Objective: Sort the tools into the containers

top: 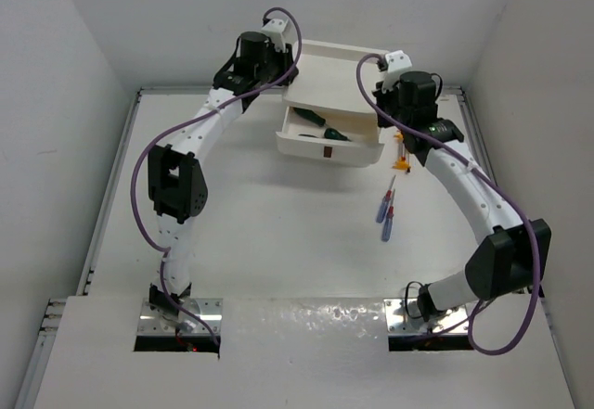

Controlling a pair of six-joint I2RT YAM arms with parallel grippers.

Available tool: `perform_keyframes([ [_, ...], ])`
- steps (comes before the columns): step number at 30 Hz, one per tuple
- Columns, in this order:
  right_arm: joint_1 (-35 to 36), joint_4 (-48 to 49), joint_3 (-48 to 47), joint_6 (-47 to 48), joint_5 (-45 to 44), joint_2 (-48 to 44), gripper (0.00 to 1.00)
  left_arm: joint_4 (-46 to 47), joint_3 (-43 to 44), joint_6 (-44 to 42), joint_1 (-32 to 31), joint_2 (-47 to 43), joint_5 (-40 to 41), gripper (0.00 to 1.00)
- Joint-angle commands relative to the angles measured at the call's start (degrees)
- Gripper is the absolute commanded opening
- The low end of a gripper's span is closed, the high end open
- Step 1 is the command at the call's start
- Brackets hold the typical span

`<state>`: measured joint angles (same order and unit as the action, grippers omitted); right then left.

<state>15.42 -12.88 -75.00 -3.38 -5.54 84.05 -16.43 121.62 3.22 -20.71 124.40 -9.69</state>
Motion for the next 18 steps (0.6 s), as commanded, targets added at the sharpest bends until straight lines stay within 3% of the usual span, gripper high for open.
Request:
perform_keyframes([
  [1,0.9,-2.1,-2.3,-1.2,6.6,-1.3,0.05,-11.3,-1.2,-1.6,-0.5,1.5,-1.5,0.0],
  [7,17.2,-5.9,2.7,11.5,12.5,-6.5,0.0,-11.0,-0.3,0.0,-0.5,2.6,-0.7,0.0],
  [10,19.3,-6.2,5.7,9.8,16.4,-6.1,0.0,-10.7,-0.3,0.6,-0.6,2.4,-0.7,0.0],
  [18,19.4,2.0,11.3,5.0,10.6,-2.8,0.0,-10.8,-1.0,0.3,-0.8,1.7,0.3,0.0],
])
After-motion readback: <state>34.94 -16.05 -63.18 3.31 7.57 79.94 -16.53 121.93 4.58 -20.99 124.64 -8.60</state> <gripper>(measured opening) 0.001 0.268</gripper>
